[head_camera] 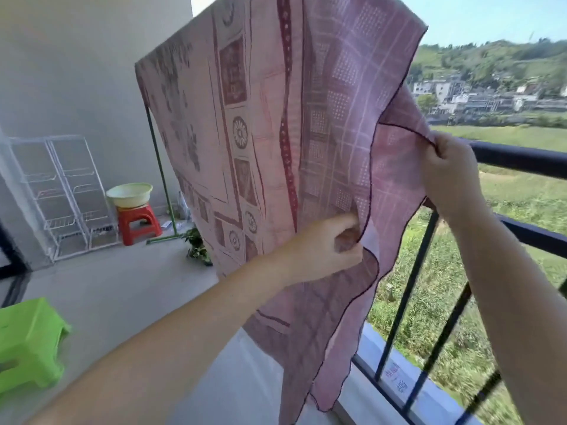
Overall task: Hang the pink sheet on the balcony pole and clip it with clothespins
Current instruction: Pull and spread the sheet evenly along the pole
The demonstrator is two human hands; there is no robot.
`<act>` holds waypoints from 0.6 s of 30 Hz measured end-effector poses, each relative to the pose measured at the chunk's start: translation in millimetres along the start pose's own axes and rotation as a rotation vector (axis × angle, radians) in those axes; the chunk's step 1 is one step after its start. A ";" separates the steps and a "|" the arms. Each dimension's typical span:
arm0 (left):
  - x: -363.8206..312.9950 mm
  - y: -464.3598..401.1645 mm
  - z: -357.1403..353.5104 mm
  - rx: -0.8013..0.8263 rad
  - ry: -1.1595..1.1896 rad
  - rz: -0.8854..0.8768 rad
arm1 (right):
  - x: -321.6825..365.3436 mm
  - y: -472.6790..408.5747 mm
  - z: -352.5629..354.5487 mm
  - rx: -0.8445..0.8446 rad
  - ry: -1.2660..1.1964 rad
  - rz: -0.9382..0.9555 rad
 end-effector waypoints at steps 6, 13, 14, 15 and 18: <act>-2.9 -28.1 -43.3 0.116 -0.034 -0.046 | 12.3 9.1 4.2 -0.007 -0.068 -0.015; 32.6 0.5 -31.3 0.128 0.097 0.007 | 41.5 46.7 -1.4 -0.052 -0.120 -0.011; 40.8 6.2 -24.1 0.112 0.122 0.011 | 58.9 56.1 -3.3 -0.113 -0.099 0.076; 49.0 11.5 -12.3 0.080 0.147 0.014 | 80.5 65.4 -8.6 -0.165 -0.057 0.205; 78.0 28.1 40.6 -0.036 0.180 0.061 | 133.0 86.8 -60.9 -0.146 0.074 0.608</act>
Point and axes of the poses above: each hand's wrist, its own y-axis away from the middle knuckle, its own z-axis out of the back of the hand, x = y × z, the point moved 7 cm from there along -y, towards the middle knuckle, and after that the axes turned 8 degrees about -y, right-handed, at the moved point
